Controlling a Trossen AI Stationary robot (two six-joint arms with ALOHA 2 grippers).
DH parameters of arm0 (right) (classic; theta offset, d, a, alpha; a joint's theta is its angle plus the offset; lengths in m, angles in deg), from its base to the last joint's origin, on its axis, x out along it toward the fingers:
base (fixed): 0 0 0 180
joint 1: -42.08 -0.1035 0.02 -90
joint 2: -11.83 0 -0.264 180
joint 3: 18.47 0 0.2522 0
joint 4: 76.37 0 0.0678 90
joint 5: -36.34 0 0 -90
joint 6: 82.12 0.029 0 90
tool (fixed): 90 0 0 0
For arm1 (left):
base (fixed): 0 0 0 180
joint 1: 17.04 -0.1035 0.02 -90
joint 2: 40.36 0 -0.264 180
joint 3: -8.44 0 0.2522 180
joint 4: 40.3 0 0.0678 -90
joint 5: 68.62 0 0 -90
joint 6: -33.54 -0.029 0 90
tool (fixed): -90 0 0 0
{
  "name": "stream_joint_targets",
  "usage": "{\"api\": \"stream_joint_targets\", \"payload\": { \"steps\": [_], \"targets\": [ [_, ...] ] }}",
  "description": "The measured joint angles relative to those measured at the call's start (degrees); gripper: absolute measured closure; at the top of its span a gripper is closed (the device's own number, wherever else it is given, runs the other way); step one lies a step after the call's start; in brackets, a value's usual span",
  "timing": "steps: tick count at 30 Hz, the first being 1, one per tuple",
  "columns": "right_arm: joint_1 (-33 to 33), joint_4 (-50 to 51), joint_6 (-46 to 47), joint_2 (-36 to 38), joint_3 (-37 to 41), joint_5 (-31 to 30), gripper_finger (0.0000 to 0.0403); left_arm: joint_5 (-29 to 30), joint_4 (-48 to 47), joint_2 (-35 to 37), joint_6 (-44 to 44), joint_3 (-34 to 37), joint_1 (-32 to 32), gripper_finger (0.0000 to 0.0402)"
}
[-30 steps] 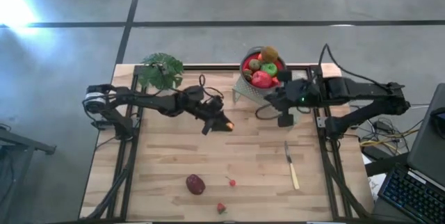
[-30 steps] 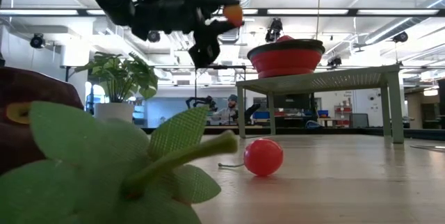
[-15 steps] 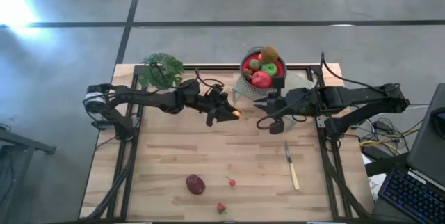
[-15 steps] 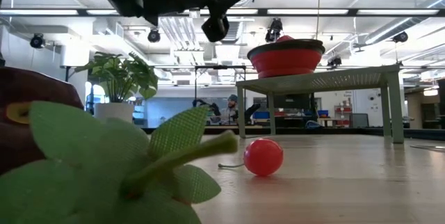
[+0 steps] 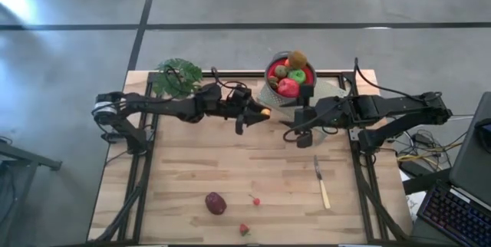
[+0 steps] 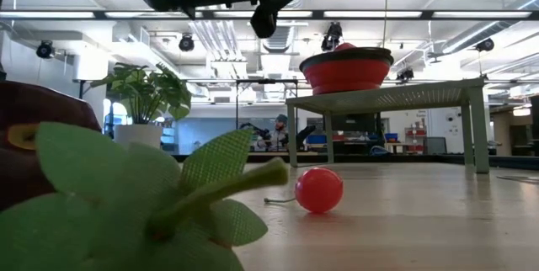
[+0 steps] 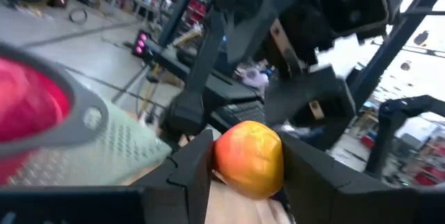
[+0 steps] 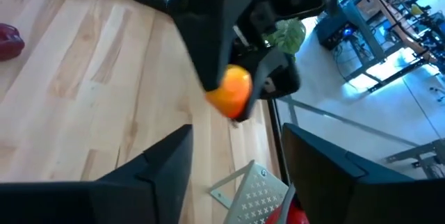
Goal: Pick & Place Fruit
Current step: Put the yellow pear into the red strainer bowl
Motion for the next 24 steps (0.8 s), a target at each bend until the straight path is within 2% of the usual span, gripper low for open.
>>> {"api": "stream_joint_targets", "payload": {
  "steps": [6,14,18,24],
  "targets": [
    [0.0,-0.1,-2.2,0.0,0.0,0.0,0.0155,2.7,-4.0,0.0,-3.0,-2.9,-0.1,0.0247],
    [0.0,-0.2,-3.7,0.0,0.0,0.0,0.0132,1.6,-5.4,-3.4,-4.4,-8.8,-0.1,0.0248],
    [0.0,-0.2,-3.9,0.0,-0.1,0.0,0.0134,-0.8,-6.0,-6.0,-4.3,-12.0,-0.1,0.0248],
    [0.0,-0.2,-4.8,0.0,-0.1,0.0,0.0161,-3.8,-6.0,-8.7,-2.8,-15.9,-0.1,0.0248]
  ]
}}
